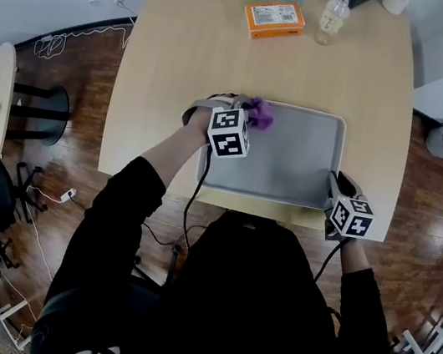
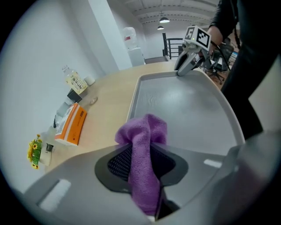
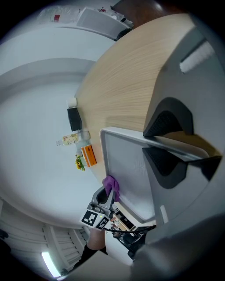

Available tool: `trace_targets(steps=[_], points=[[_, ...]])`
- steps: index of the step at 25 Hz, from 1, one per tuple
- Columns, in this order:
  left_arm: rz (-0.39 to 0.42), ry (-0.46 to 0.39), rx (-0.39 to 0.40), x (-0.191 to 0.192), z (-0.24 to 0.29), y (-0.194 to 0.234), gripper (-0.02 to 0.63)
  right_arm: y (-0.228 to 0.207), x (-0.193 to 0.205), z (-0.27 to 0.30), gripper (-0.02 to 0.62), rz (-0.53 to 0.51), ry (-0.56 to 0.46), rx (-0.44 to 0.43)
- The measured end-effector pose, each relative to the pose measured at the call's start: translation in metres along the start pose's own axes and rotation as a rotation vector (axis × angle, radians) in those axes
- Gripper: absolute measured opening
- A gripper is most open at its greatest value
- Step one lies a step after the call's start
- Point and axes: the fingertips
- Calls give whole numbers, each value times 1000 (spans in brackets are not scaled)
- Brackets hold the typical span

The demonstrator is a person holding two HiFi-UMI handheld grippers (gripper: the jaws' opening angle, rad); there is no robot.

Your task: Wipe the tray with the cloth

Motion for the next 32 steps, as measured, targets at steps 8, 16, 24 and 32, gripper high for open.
trace_targets(steps=[8, 16, 24, 32], points=[[-36, -42, 79, 12, -21, -68, 83, -2, -1, 0, 84, -2, -3, 11], [-65, -78, 177, 22, -46, -161, 81, -5, 0, 0, 84, 0, -6, 15], [52, -79, 249, 23, -44, -172, 81, -2, 1, 0, 84, 8, -6, 18], [72, -7, 110, 33, -19, -36, 83, -1, 1, -2, 84, 10, -4, 21]])
Point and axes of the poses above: the fingertips, and each gripper's own axes: z forward along the fingers, y to its left, x out of its underside, and after that the axes turned 2 degrees about x, right-handed
